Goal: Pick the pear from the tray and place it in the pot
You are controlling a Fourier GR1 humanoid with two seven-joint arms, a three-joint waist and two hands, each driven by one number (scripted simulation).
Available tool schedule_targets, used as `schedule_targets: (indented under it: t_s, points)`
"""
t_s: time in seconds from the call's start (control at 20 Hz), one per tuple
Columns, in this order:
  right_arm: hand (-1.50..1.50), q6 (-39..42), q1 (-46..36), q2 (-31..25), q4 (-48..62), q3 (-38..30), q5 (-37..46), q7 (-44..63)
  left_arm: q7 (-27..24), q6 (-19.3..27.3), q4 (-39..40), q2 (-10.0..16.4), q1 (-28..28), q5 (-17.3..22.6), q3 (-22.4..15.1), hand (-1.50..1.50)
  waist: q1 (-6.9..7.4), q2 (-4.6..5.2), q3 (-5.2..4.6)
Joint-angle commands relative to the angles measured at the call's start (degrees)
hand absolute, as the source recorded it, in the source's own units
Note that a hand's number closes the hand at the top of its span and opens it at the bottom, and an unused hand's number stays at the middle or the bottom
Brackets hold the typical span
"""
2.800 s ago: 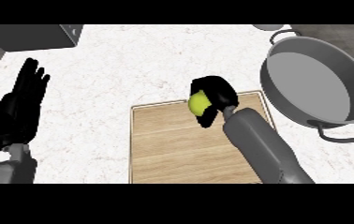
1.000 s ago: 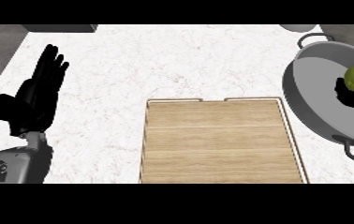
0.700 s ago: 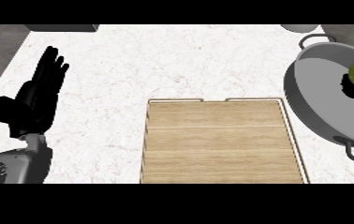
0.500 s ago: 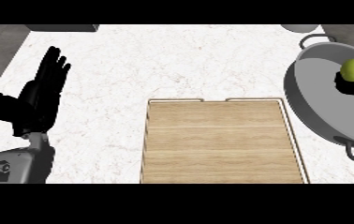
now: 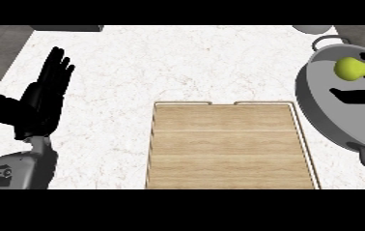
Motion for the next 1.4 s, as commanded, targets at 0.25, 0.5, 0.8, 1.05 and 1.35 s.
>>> schedule_targets:
  t_s: [0.25, 0.5, 0.8, 1.05, 1.35]
  points:
    - [-1.5, 10.62, -3.01, -1.17, 4.79, -13.09, -17.42, -17.28, -2.6, -1.72, 2.65, 0.46, 1.16, 1.16, 1.76, 0.0, -1.09, -0.11, 0.01]
    - [-1.5, 12.91, -4.09, -2.74, 9.62, -17.69, -22.57, -18.37, 2.88, -0.11, -1.58, 0.78, 0.0, 0.58, 1.51, 0.0, -0.65, -0.34, -0.03]
    - [-1.5, 23.37, -1.03, -12.56, 13.7, -19.83, -26.18, -19.41, -0.55, 0.51, 1.35, -0.8, 0.28, -1.55, 0.9, 0.0, -1.29, -0.36, -0.1]
    - [-1.5, 31.54, 6.4, -18.68, 17.73, -21.99, -28.13, -25.93, 1.39, -0.52, 1.41, 0.16, -1.39, -0.21, 2.02, 0.0, -1.59, -0.32, -0.05]
    - [-1.5, 34.8, 6.48, -22.58, 22.18, -20.59, -27.4, -28.65, 1.2, 0.64, 0.9, -1.24, -0.97, -1.87, 1.12, 0.0, -0.69, -0.08, 0.05]
